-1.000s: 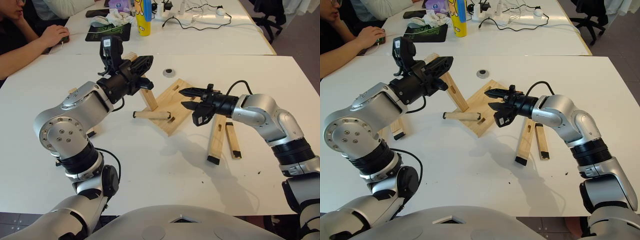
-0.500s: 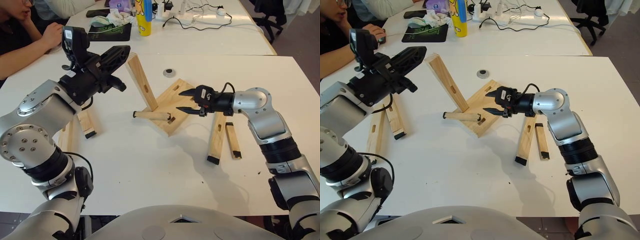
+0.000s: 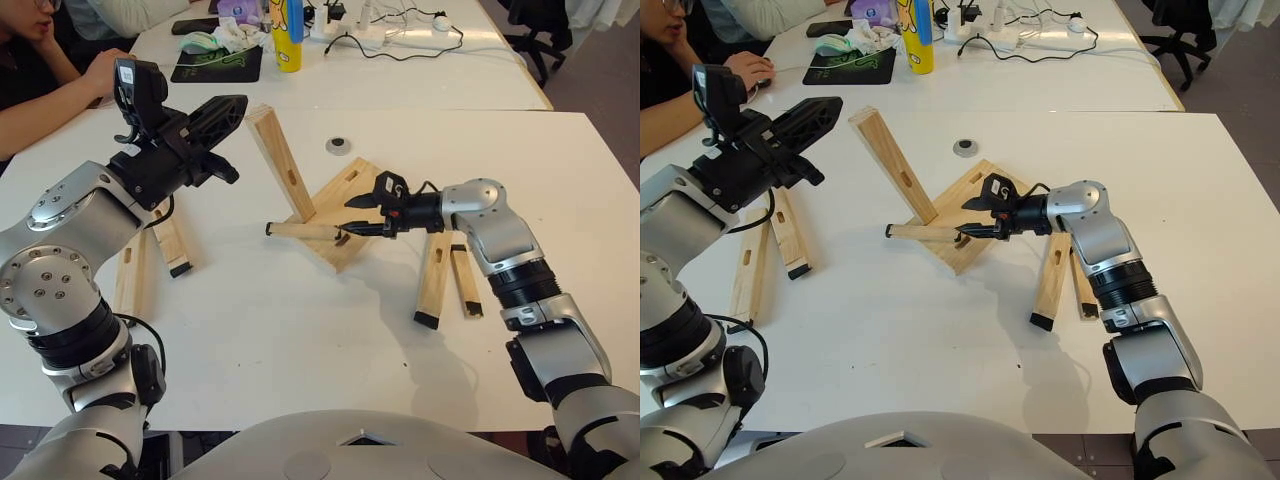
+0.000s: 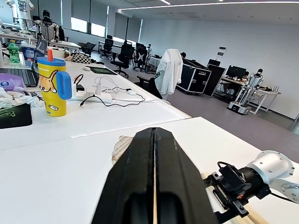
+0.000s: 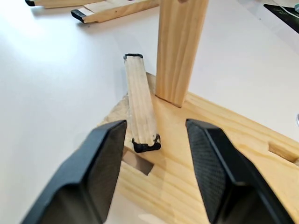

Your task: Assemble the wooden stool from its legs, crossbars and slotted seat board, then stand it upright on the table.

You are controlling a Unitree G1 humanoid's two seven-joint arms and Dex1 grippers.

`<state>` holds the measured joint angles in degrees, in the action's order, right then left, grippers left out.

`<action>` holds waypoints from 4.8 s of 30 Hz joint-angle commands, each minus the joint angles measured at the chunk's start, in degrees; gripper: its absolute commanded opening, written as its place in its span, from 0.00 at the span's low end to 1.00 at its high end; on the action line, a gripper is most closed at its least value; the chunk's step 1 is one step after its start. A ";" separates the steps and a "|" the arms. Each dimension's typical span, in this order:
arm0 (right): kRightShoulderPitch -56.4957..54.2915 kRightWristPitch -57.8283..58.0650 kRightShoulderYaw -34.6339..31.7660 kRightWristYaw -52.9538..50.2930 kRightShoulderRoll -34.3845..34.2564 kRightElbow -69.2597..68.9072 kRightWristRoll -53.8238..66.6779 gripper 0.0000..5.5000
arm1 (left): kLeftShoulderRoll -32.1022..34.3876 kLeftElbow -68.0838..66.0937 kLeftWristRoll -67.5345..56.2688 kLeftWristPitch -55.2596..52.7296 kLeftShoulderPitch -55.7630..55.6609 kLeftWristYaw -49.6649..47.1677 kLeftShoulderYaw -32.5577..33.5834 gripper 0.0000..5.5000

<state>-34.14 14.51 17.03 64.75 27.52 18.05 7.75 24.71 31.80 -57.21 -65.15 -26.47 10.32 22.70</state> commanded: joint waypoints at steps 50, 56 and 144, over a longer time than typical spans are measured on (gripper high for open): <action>11.68 -23.02 -6.83 -6.37 12.61 -20.63 -14.55 0.24 | 3.50 -2.31 -7.26 4.70 -1.75 -7.18 0.37 0.00; 18.37 -44.20 -12.04 -30.30 15.86 -23.07 -34.17 0.24 | 2.94 -5.52 -10.88 6.49 -1.76 -13.91 4.24 0.00; 25.19 -17.70 5.10 -50.69 -5.41 -34.98 -72.14 0.24 | -6.24 -11.33 0.81 7.22 -2.35 -13.34 -8.12 0.00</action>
<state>-7.91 -3.87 21.76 12.85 22.78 -15.50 -64.63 18.26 20.09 -56.11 -57.11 -27.98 -3.21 14.63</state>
